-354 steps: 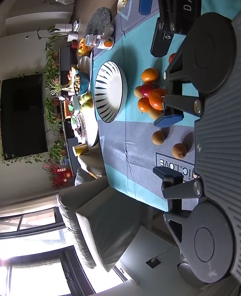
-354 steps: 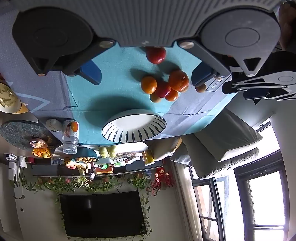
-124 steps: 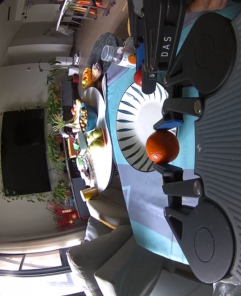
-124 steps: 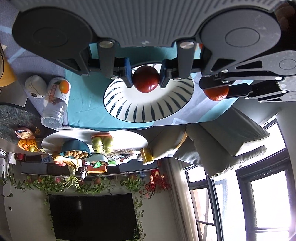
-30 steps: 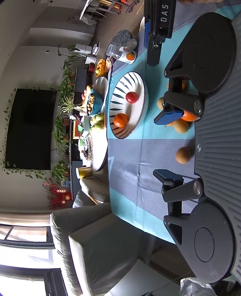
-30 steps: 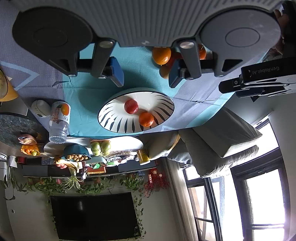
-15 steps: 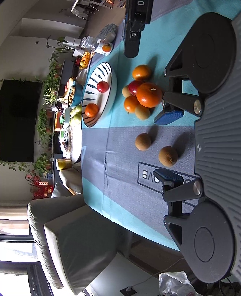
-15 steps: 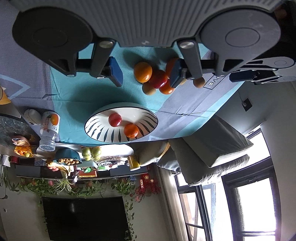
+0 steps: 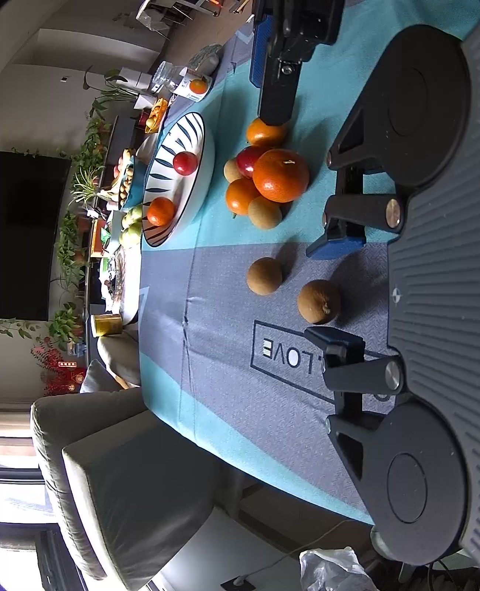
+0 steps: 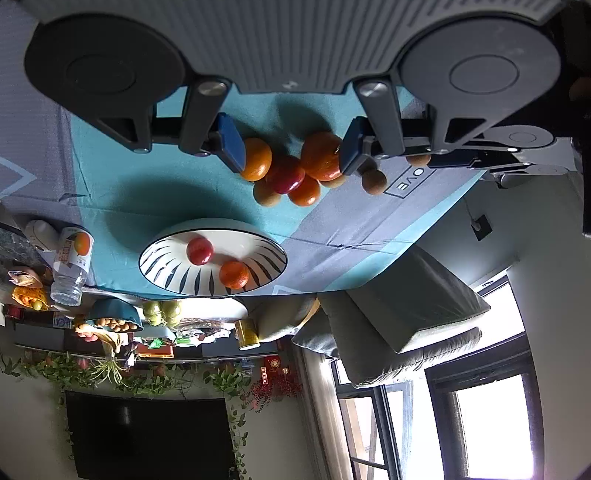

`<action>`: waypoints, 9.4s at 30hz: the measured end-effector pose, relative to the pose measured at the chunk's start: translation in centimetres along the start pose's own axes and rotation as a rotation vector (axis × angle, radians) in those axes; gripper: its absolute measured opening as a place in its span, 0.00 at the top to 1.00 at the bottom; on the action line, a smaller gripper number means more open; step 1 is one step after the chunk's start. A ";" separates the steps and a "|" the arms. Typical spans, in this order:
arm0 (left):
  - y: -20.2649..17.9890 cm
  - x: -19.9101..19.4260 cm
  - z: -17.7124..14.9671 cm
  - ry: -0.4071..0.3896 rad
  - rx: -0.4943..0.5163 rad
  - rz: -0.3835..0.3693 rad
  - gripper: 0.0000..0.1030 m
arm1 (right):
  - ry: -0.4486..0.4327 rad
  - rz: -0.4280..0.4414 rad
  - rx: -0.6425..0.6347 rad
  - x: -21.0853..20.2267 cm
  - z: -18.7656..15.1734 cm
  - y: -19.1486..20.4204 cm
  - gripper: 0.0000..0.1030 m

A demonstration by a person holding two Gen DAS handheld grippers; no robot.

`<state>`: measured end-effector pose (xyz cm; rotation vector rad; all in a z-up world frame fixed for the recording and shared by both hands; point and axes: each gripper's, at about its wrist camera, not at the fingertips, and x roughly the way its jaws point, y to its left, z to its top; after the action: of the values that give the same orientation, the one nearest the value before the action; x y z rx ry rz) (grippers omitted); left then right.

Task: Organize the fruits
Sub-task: 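Grasp a brown kiwi with the left gripper while the right gripper grasps an orange, then carry the kiwi and orange over the bowl and open both grippers, then withdraw both grippers from the bowl toward the remaining fruit, then grasp a kiwi with the left gripper while the right gripper grasps an orange, then carry the kiwi and orange toward the striped bowl with both grippers, then open the left gripper over the bowl while the right gripper holds the orange, then open the right gripper over the bowl while the left gripper returns to the fruit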

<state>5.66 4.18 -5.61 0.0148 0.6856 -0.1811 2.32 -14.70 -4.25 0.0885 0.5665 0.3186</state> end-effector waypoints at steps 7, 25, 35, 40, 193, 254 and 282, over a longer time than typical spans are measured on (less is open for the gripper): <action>0.6 0.0 0.0 -0.009 -0.023 -0.016 0.76 | 0.027 0.013 -0.010 0.9 -0.4 0.9 0.24; 2.0 -1.0 0.4 -0.051 -0.049 -0.020 0.76 | 0.093 -0.054 -0.031 4.7 -0.9 3.0 0.23; 1.5 -1.2 0.7 -0.063 -0.040 -0.036 0.76 | 0.106 -0.035 -0.013 4.1 -0.9 2.4 0.24; 0.6 -1.3 1.6 -0.074 -0.025 -0.053 0.76 | 0.076 -0.018 -0.010 2.6 -0.4 2.1 0.24; -1.2 2.5 3.5 -0.052 0.038 -0.103 0.75 | 0.082 -0.089 0.029 3.1 0.1 -2.5 0.24; -9.7 9.6 10.3 -0.086 0.178 -0.172 0.70 | -0.069 -0.142 0.135 2.6 4.4 -9.7 0.24; -3.7 4.6 6.4 -0.089 0.076 -0.131 0.69 | -0.009 -0.120 0.089 5.2 4.7 -7.6 0.24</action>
<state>12.59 -0.68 -3.37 0.0345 0.5905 -0.3322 11.11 -20.20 -4.25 0.1414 0.5743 0.1763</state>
